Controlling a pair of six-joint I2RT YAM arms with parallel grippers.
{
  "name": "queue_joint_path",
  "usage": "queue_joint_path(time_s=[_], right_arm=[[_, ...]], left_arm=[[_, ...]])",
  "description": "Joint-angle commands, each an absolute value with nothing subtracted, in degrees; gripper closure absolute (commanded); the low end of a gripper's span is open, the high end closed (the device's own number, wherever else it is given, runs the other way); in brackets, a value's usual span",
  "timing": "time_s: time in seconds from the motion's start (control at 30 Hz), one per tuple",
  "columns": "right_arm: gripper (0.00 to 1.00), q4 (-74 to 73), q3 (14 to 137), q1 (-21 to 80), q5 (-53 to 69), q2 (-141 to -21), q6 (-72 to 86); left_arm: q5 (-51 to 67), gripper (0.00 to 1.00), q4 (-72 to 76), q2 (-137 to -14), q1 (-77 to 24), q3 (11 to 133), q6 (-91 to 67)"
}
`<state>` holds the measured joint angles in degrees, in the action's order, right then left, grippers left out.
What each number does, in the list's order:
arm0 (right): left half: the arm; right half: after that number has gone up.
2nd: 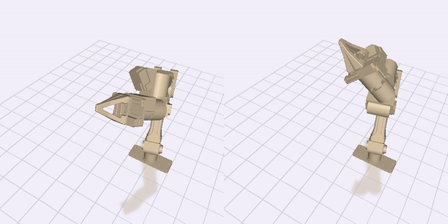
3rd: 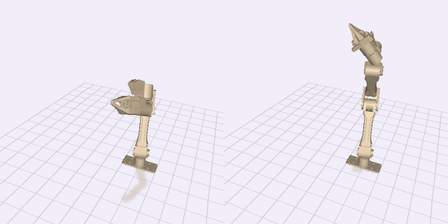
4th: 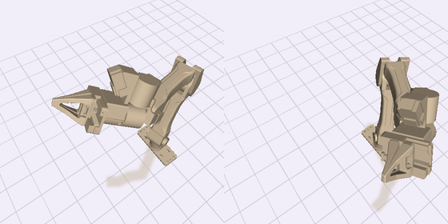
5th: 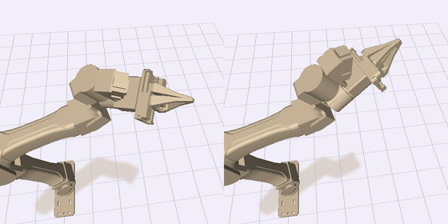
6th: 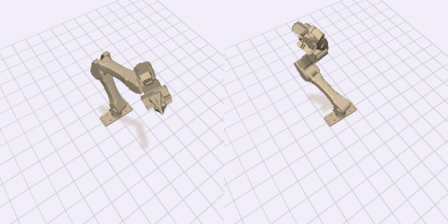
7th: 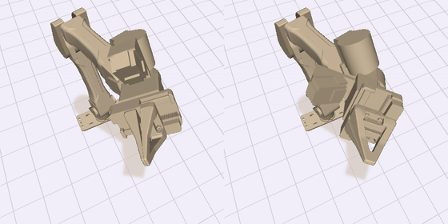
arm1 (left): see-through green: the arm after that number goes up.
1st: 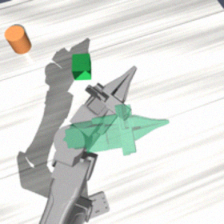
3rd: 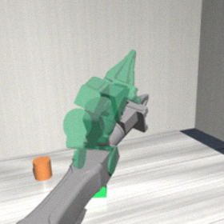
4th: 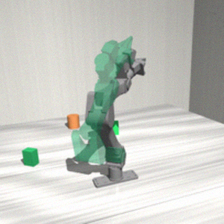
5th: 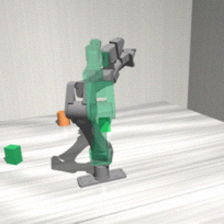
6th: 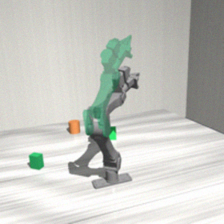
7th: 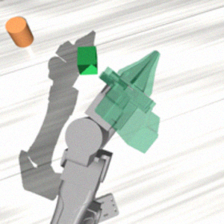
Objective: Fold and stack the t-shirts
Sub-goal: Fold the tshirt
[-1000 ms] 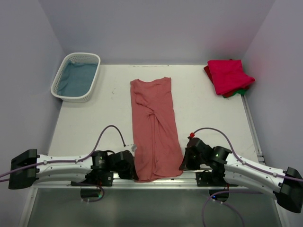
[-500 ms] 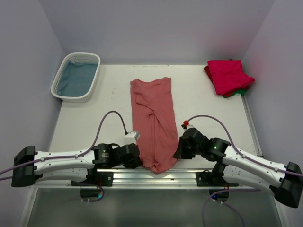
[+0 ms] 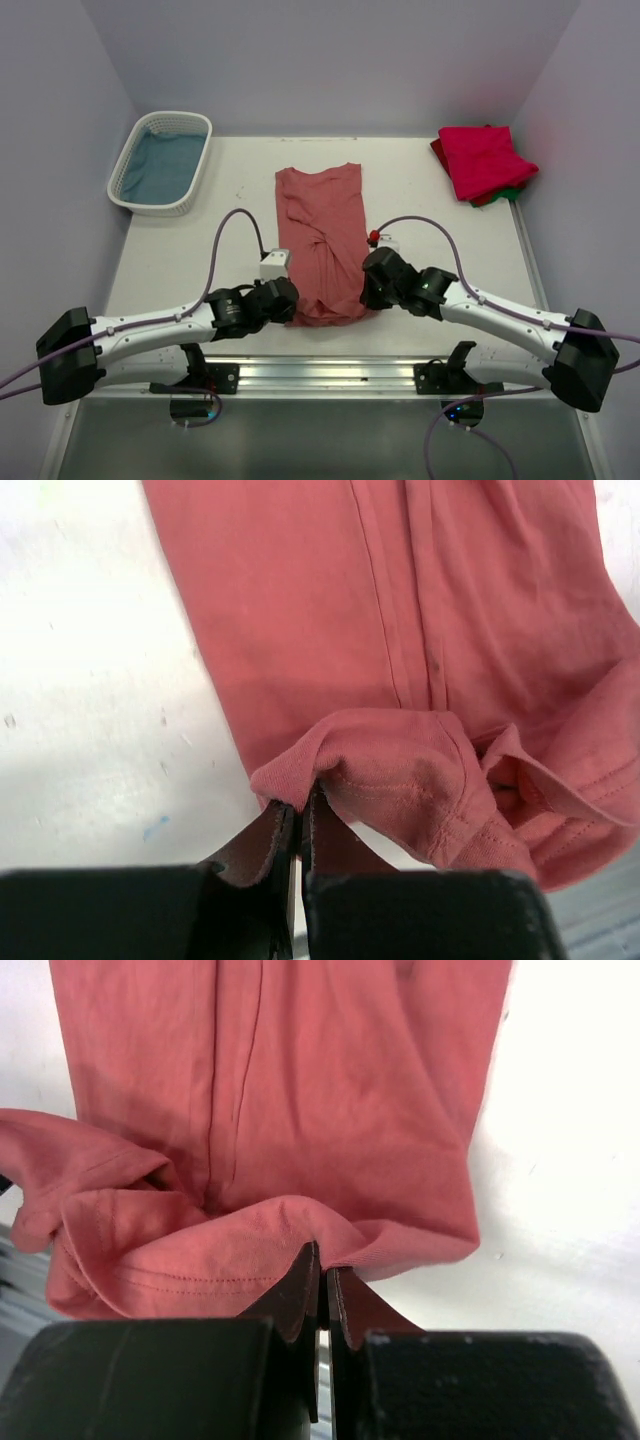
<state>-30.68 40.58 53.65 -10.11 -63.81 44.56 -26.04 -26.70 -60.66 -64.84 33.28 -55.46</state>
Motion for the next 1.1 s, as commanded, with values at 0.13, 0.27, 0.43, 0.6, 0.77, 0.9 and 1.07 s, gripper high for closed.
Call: queue_joint_path(time_s=[0.13, 0.27, 0.43, 0.6, 0.77, 0.9, 1.07], right_arm=[[1.00, -22.8, 46.5, 47.3, -13.3, -67.2, 37.3], [1.00, -20.9, 48.0, 43.3, -12.6, -69.2, 34.3], [1.00, -18.1, 51.7, 40.9, -11.4, -73.5, 31.3], [1.00, -14.7, 55.6, 38.1, -9.0, -80.4, 29.8], [1.00, -12.2, 59.1, 34.9, -6.2, -86.7, 28.7], [1.00, -11.3, 62.1, 32.8, -4.6, -91.2, 27.3], [1.00, -11.7, 69.1, 27.9, -1.9, -96.6, 26.3]], left_arm=[[-31.6, 1.00, -11.5, -65.4, -58.9, 37.0, -41.3], [-30.4, 1.00, -7.7, -66.6, -54.2, 38.1, -37.2], [-27.7, 1.00, -5.1, -71.1, -49.6, 40.5, -34.0], [-25.3, 1.00, -2.7, -78.0, -45.6, 44.6, -31.8], [-22.9, 1.00, -1.0, -83.4, -41.1, 48.1, -30.6], [-21.4, 1.00, -1.0, -87.4, -38.4, 51.0, -29.8], [-20.6, 1.00, -1.0, -91.0, -34.4, 56.3, -28.5]])
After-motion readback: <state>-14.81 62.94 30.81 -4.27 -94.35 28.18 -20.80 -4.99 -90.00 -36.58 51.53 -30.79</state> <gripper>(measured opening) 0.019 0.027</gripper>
